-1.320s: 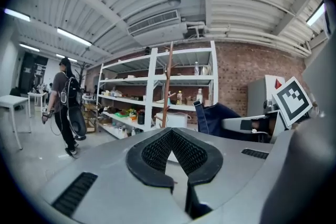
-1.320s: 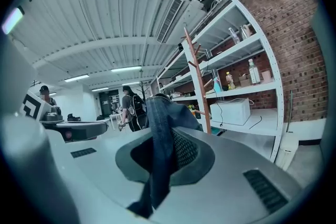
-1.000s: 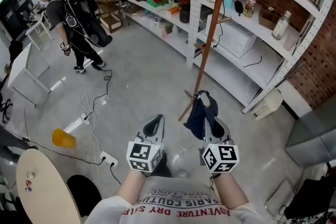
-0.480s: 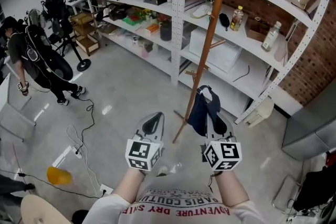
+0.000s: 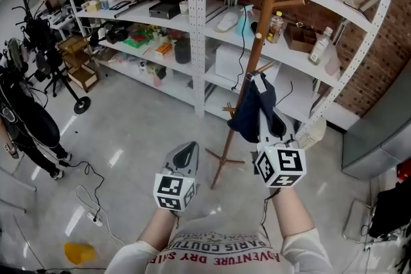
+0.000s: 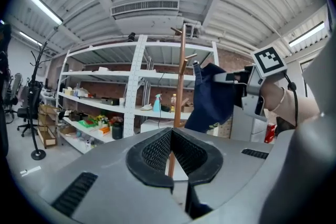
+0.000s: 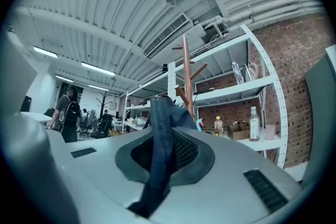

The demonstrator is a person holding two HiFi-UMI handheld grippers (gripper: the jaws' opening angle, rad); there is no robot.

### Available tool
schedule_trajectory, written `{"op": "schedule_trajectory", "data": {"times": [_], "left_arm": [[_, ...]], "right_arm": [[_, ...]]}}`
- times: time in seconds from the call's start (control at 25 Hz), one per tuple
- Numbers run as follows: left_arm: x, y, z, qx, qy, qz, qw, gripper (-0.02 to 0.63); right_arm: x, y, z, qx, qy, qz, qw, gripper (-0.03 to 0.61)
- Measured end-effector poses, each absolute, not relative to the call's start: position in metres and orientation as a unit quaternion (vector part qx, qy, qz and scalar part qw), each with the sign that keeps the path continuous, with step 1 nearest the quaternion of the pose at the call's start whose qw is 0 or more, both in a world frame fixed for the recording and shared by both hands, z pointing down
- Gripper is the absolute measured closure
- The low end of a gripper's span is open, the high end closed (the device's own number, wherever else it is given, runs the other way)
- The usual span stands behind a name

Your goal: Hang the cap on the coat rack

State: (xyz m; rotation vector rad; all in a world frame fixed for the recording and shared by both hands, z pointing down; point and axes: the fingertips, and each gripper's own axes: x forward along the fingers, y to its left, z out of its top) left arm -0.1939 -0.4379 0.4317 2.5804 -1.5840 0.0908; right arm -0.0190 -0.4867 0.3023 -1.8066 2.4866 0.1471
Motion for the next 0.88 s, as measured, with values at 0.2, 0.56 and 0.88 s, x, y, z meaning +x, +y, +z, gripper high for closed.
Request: {"op": "schedule_trajectory", "data": {"times": [0.2, 0.56, 0.88], "left_arm": [[-0.206, -0.464, 0.434, 0.858, -0.509, 0.026, 0.067, 0.609], [-0.204, -0.49, 0.436, 0.872, -0.483, 0.024, 0.08, 0.609], [-0.218, -0.499, 0.455, 0.866, -0.487, 0.039, 0.102, 0.609]], "right_arm": [[-0.022, -0.518, 0.264, -0.615, 0.783, 0.068, 0.057, 0.551], [-0.031, -0.556, 0.223, -0.639, 0.759, 0.115, 0.048, 0.551], [-0.025, -0.595, 0.243, -0.666, 0.74, 0.092, 0.023, 0.551]]}}
